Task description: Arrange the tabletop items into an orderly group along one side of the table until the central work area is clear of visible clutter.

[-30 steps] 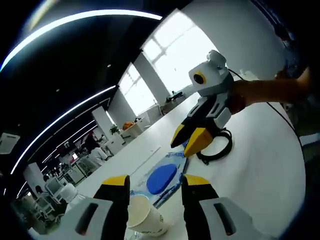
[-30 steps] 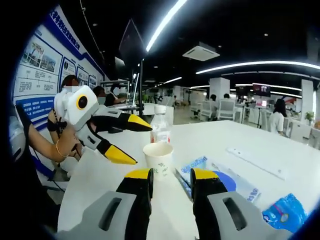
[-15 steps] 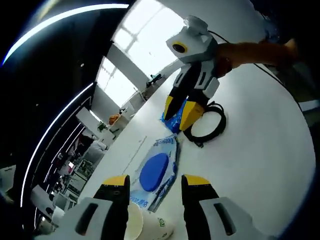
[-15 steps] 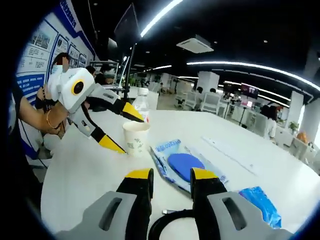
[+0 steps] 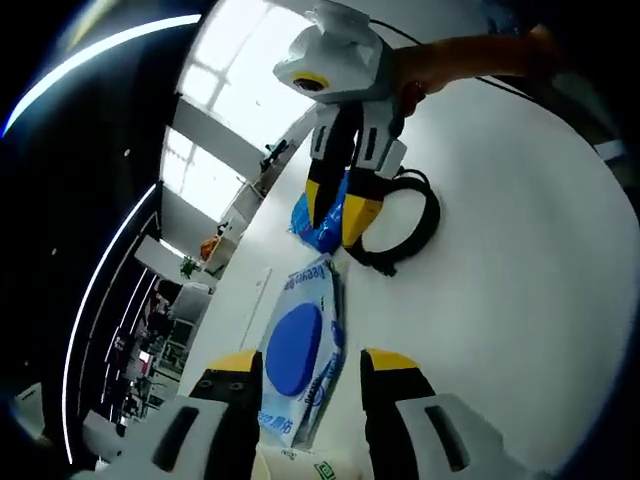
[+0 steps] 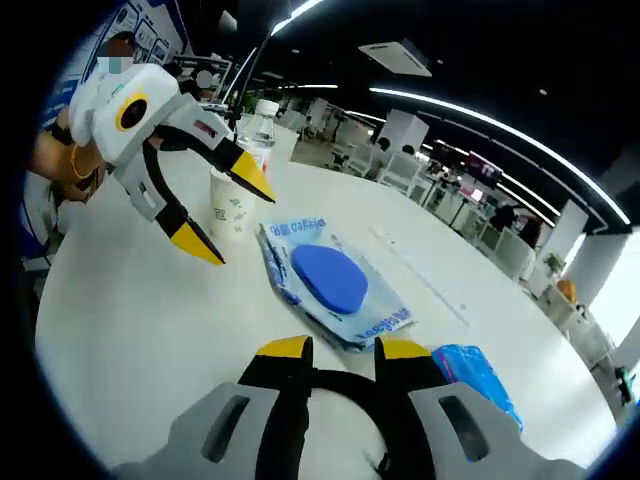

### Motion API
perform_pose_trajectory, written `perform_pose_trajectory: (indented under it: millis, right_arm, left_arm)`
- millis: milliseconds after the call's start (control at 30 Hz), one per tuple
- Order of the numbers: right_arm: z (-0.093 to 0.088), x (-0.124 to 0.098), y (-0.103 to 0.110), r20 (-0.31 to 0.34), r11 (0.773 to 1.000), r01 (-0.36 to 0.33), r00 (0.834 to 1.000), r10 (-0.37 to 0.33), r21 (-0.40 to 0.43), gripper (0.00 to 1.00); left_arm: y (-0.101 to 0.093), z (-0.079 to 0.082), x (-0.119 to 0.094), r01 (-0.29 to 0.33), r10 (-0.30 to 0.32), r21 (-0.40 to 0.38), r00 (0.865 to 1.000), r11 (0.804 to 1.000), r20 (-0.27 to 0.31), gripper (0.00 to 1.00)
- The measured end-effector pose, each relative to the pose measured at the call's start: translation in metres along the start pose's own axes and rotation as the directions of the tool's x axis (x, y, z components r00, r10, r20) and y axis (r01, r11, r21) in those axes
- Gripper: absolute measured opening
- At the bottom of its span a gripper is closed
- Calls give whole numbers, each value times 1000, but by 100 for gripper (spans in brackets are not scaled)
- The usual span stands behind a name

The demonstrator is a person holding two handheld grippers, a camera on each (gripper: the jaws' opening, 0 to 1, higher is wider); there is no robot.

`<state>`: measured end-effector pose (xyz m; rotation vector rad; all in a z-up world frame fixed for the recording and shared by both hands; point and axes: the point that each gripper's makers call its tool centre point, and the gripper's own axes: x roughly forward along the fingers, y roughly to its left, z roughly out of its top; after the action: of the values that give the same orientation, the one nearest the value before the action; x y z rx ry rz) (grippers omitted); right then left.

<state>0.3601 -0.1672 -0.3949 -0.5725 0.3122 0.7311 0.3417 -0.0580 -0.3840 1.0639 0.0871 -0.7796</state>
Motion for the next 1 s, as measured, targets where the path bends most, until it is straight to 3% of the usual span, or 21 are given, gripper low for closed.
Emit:
perform_pose_trajectory:
  millis: [200,367,467,533,633,800,1000]
  right_arm:
    - [-6,8,-4,-8,999,4,1000,-4,46,23]
    - [-12,16,-14,0,990,21,1000,-21,138,23]
    - [-8,20,-21,45,969,33,998,-45,245,21]
    - [-8,22,-25,52,956,46,997,-64,288,15]
    - [-6,28,-29,65,916,31,996,-62,399,14]
    - [-13,37,-34,22,921,64,997,-79,384,14]
    - [-22,48,-36,-24,898,86,996,-84,431,17]
  left_arm:
    - [3,-10,5,2,-2,-3,1000,1000,-29,34]
    - [7,-13,11,-21,20,-19,999,1000,-34,31]
    - [8,-13,16,-20,19,-23,999,1000,-42,30]
    - [6,-10,18,-17,16,-83,1000,996,-18,28]
    - [3,-9,23,0,-2,-100,1000,995,-17,28]
    - [0,-14,26,4,-7,-84,999,996,-40,28]
    - [-2,-12,32,17,-19,-73,1000,997,-20,21]
